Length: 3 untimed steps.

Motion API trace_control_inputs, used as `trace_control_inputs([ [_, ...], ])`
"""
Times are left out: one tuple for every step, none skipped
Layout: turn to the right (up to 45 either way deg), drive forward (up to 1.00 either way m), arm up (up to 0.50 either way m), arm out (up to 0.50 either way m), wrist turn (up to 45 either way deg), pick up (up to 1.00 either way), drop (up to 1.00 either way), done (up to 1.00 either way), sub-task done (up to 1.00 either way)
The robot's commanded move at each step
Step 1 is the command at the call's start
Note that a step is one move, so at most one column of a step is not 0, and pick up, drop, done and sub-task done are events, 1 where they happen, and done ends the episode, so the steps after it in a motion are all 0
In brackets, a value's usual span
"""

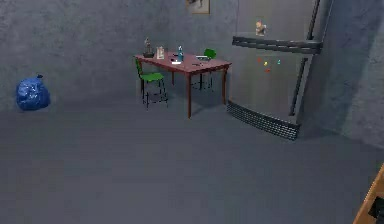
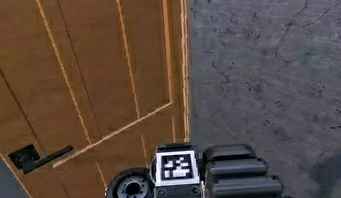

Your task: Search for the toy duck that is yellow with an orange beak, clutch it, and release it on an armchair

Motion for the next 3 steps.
trace_control_inputs([
  [0.0,0.80,0.00,0.00,0.0,0.00,0.00,0.00,0.00],
  [45.0,0.00,0.00,0.00,0.0,0.00,0.00,0.00,0.00],
  [0.0,0.65,0.00,0.00,0.0,0.00,0.00,0.00,0.00],
])
